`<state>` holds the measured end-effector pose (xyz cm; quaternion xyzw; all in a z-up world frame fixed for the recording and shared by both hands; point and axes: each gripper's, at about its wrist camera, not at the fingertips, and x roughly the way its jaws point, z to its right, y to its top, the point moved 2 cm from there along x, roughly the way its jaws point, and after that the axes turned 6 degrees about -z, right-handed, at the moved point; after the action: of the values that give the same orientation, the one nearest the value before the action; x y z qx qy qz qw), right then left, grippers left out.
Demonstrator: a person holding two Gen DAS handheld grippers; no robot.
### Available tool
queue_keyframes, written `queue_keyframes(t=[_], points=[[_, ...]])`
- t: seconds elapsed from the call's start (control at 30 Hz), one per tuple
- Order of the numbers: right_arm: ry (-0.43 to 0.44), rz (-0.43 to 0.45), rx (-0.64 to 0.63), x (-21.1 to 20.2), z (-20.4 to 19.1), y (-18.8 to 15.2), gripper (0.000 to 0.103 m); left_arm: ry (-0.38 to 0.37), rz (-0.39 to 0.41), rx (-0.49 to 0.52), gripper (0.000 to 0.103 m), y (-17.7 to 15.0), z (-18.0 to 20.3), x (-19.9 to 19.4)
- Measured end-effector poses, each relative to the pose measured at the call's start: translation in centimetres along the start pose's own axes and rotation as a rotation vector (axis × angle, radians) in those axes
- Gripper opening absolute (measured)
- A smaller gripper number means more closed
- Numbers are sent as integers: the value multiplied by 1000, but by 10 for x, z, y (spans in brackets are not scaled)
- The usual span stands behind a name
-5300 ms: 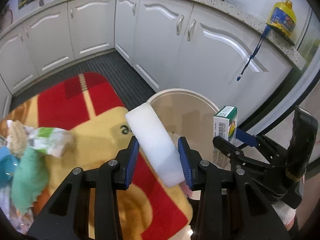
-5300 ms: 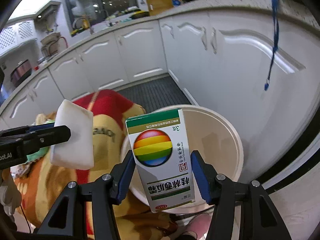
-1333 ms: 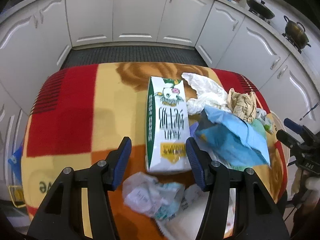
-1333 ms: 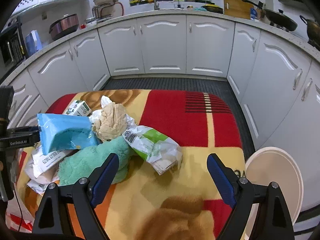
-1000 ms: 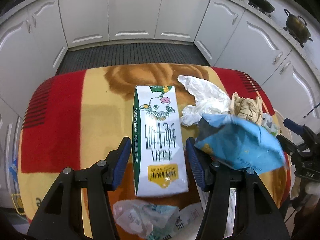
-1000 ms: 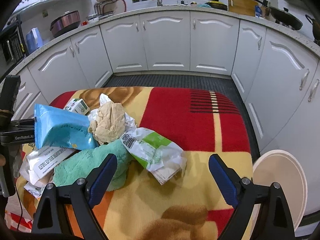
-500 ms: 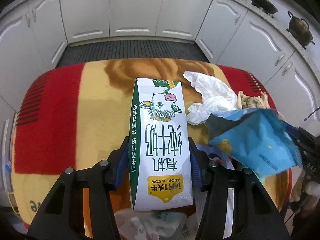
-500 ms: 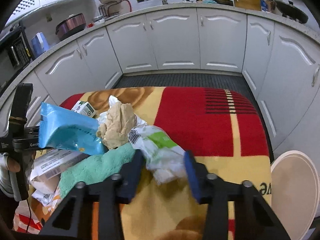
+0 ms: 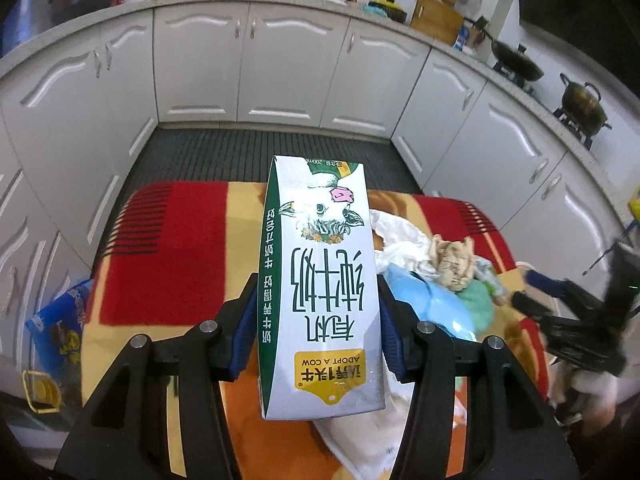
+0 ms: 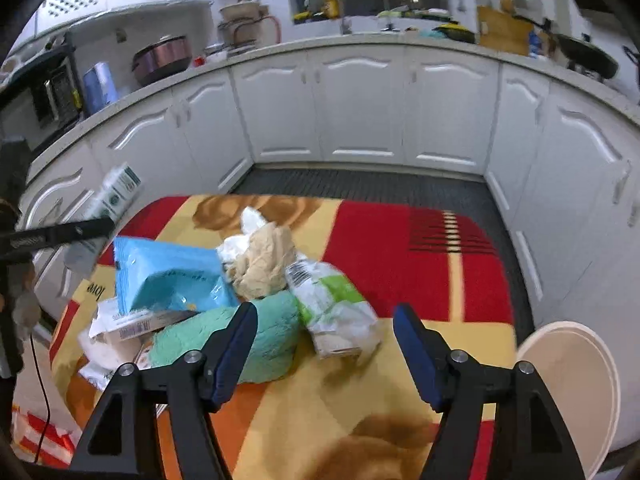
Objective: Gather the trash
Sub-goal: 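Grasp the green-labelled plastic bag with the right tool while the left tool holds the carton, then carry the milk carton and plastic bag in both tools over the white bucket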
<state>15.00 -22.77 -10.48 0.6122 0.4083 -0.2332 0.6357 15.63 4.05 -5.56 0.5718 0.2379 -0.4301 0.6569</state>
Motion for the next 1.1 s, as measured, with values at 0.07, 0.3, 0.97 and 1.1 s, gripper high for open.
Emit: queue_keyframes(t=[0.07, 0.3, 0.97, 1.1], points=[[-32, -27, -20, 13, -1, 3, 65, 0, 11, 0, 51, -5, 1, -12], [68, -71, 120, 44, 28, 9, 32, -6, 46, 54, 51, -20, 26, -45], [20, 155, 153, -103, 31, -51, 25, -111, 31, 249, 51, -50, 158, -38], [-6, 172, 174, -121, 43, -64, 25, -124, 22, 284, 51, -58, 188, -30]])
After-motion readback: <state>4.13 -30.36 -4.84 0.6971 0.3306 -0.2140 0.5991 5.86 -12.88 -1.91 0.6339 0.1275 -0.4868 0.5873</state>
